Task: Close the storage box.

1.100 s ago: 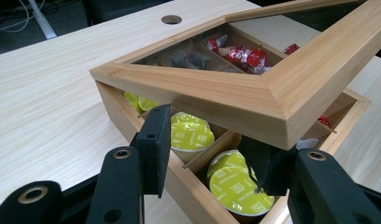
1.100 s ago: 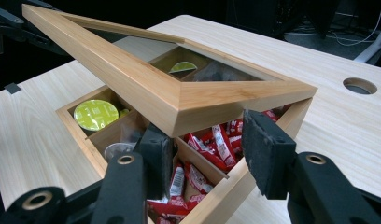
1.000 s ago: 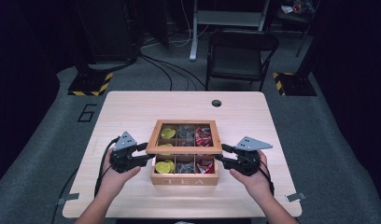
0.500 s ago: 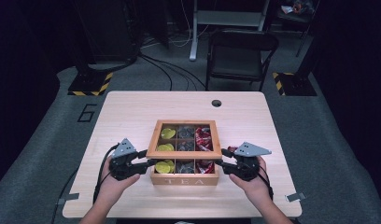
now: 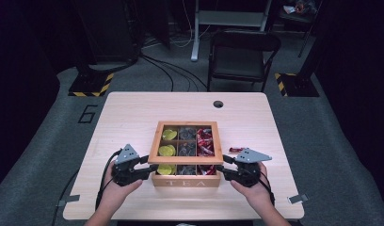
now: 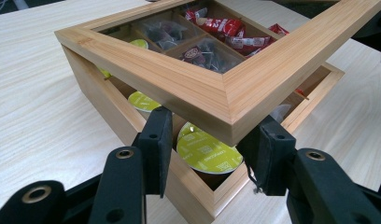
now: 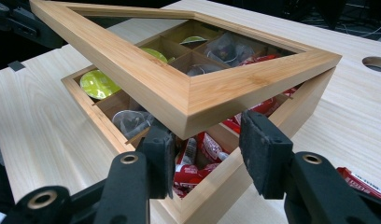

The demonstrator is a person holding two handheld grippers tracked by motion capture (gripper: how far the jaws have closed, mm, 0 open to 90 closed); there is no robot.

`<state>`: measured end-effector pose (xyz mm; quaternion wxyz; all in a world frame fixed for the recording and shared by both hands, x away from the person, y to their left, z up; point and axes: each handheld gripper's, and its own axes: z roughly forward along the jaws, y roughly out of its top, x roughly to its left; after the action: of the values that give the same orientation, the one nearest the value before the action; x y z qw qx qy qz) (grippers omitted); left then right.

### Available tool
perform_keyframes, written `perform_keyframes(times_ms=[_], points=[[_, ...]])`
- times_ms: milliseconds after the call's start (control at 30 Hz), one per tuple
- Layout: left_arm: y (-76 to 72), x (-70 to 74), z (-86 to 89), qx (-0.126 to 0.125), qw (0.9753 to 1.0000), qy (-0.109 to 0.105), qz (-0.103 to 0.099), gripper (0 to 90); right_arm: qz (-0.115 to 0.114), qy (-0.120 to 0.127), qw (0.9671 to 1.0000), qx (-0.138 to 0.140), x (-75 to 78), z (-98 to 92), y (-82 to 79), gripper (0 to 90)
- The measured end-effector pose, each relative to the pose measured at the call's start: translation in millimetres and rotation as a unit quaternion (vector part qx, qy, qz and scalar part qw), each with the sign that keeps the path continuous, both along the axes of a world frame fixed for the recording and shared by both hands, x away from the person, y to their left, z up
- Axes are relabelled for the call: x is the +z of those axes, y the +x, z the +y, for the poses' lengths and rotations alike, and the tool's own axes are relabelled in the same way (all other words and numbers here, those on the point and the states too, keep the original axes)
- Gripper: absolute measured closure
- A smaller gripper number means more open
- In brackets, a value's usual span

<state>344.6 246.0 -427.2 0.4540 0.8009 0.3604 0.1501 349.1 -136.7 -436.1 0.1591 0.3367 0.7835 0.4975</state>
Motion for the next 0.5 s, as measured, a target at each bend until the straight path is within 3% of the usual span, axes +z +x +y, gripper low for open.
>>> perform_keyframes(times_ms=[500], points=[[-6.4, -11.4, -1.5, 0.003, 1.0000, -0.003, 0.002, 54.5, 0.022, 0.000, 0.9997, 0.008, -5.7, -1.3, -7.4, 54.7]])
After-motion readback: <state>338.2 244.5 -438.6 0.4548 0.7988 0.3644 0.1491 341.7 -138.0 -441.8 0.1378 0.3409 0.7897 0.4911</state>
